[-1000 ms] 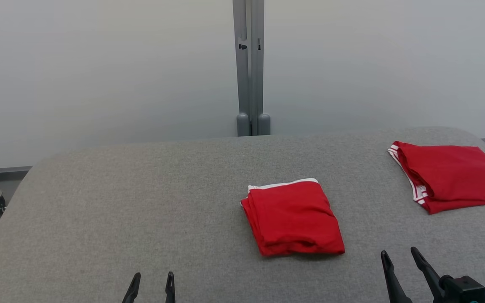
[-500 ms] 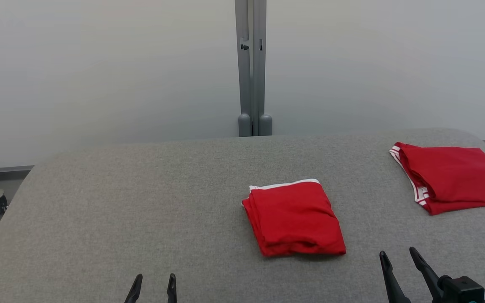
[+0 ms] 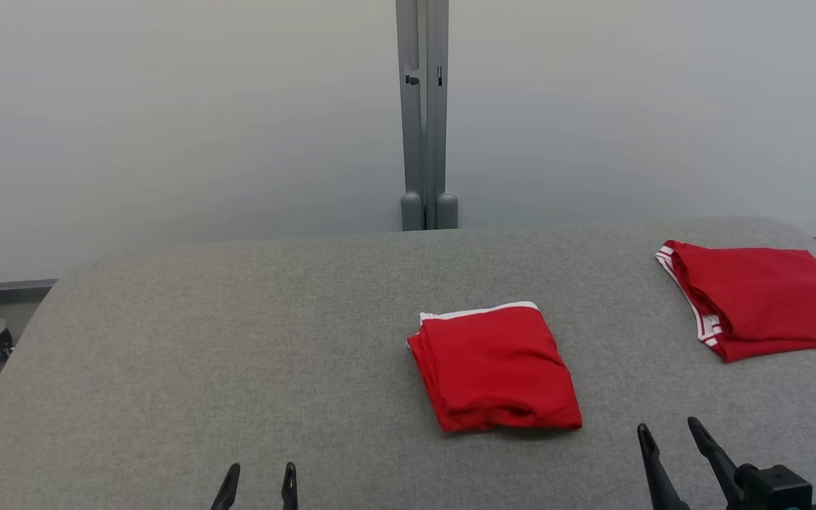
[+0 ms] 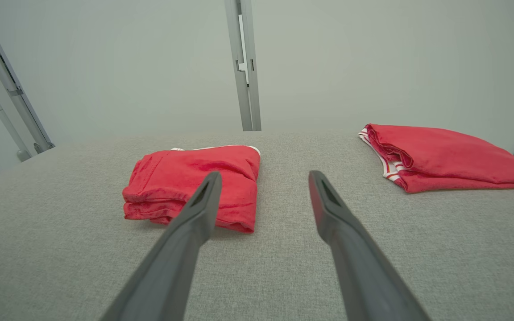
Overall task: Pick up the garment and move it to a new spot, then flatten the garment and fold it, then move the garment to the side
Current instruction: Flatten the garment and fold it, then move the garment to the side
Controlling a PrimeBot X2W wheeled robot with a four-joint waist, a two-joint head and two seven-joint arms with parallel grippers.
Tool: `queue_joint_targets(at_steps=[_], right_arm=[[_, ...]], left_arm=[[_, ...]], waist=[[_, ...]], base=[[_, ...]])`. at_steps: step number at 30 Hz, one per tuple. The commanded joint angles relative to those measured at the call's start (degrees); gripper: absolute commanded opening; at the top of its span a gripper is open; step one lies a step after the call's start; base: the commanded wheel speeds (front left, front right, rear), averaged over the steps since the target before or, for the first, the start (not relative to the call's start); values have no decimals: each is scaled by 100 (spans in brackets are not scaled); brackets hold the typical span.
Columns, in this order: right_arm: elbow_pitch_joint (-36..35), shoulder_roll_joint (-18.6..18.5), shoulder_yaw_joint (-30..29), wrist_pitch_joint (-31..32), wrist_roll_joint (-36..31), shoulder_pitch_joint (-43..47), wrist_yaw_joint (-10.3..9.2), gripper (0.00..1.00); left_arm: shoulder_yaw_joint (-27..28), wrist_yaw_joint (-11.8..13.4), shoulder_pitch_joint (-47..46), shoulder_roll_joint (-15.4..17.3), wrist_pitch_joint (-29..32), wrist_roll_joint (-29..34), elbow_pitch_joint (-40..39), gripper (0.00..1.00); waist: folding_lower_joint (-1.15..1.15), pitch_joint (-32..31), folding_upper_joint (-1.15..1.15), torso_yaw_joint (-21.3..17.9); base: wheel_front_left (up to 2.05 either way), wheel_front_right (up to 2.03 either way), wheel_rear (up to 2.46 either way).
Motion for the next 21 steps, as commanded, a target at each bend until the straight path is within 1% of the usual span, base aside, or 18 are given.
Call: queue_joint_targets(at_steps=[1,15,21], right_arm=[[9,-21,6,-23,-12,-33,0,100],[62,-37,38,-23,20,40,0,100],[34,-76,71,-24,21,-41,0,100]], left_arm=[[9,17,104,11,0,33,6,100],[-15,-16,105,11,0,47,38,100],[-45,-13,56,11,0,74,2,100]], waist=[[0,5,0,-1],[0,51,0,46],[0,199,0,78]], base=[[0,0,0],[0,0,0],[0,0,0]])
